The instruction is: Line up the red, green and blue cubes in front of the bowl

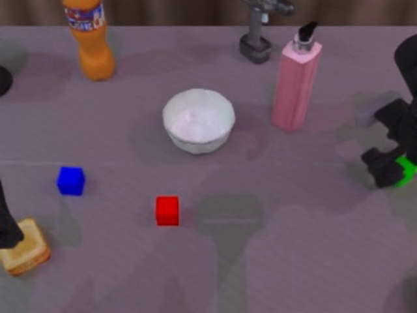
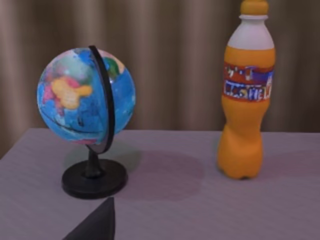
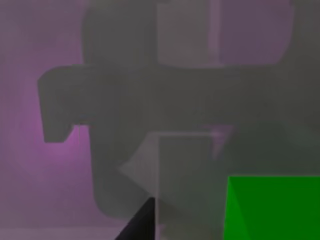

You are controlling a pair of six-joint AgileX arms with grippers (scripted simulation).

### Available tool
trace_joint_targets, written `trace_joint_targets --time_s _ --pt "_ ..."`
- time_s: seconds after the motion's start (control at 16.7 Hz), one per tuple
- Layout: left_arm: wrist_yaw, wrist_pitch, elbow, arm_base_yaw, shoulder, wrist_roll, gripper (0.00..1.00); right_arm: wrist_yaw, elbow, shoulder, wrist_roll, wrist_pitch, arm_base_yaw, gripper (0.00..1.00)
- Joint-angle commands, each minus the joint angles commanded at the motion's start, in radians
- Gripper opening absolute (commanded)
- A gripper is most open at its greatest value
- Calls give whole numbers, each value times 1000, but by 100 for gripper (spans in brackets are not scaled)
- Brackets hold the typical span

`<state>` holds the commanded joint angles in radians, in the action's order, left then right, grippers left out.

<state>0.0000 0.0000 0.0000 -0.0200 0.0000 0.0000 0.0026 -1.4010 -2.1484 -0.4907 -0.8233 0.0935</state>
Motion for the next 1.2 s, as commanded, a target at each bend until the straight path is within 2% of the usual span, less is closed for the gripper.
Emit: trace_joint_targets --time_s 0.24,0.3,0.84,1.2 --pt "0 0 0 0 0 0 100 0 0 0 0 0 0 2" --pt "0 0 0 0 0 0 100 0 0 0 0 0 0 0" --pt "0 0 0 0 0 0 100 -9 -8 25 8 -16 0 0" --pt "0 0 0 0 0 0 100 -10 -121 89 6 -204 5 0"
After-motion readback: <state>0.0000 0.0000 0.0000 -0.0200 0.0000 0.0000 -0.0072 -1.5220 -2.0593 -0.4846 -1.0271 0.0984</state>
